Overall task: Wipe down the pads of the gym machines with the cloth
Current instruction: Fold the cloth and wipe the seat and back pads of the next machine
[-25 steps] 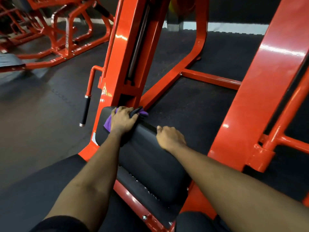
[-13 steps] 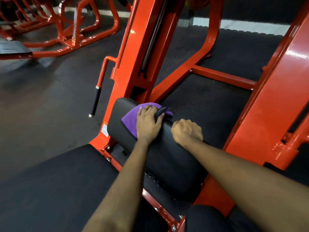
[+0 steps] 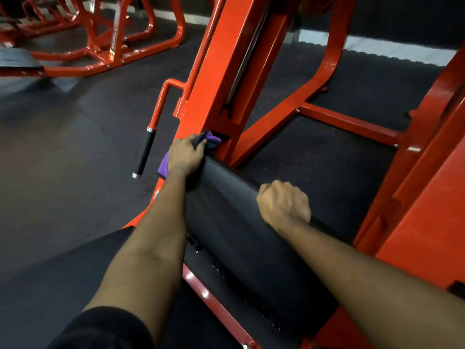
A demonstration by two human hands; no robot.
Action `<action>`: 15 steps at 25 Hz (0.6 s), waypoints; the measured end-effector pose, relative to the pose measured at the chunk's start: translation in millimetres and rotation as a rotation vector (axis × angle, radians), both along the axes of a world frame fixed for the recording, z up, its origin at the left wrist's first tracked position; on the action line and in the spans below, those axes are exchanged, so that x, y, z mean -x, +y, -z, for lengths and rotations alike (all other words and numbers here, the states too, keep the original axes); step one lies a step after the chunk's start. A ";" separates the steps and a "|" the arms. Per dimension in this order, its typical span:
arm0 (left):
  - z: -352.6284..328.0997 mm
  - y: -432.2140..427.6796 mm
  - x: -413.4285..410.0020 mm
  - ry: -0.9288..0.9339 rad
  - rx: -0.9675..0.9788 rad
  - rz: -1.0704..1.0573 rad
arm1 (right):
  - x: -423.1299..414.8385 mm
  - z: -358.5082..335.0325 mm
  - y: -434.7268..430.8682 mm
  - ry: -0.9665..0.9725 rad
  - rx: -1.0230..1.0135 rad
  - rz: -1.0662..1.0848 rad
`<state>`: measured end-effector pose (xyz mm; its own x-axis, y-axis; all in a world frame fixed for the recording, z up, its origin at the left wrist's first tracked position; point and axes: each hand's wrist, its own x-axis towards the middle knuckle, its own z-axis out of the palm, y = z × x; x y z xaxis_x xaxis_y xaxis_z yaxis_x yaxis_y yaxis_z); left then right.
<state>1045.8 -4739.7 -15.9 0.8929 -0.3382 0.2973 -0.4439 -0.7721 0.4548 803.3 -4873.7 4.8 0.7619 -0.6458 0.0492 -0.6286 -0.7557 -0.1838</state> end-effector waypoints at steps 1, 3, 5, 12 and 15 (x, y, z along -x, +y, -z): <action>-1.1 -2.7 0.4 0.027 -0.014 -0.043 | -0.7 -0.1 1.0 -0.006 0.016 0.006; -0.2 -15.2 19.0 -0.029 -0.037 -0.031 | -0.7 -0.3 3.2 -0.003 0.024 0.007; 3.1 -24.5 53.2 -0.120 -0.020 0.120 | 0.4 -2.5 5.8 -0.010 0.002 0.012; 2.3 2.2 38.5 -0.081 0.064 0.193 | 1.6 -3.3 7.0 -0.013 -0.008 0.033; 6.0 11.1 15.4 0.116 0.298 -0.011 | 0.2 -0.7 5.9 -0.005 -0.010 0.041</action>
<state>1030.4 -4728.6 -21.9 0.9297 -0.2416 0.2781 -0.3683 -0.6020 0.7084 803.1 -4867.8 5.5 0.7342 -0.6773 0.0467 -0.6583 -0.7271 -0.1946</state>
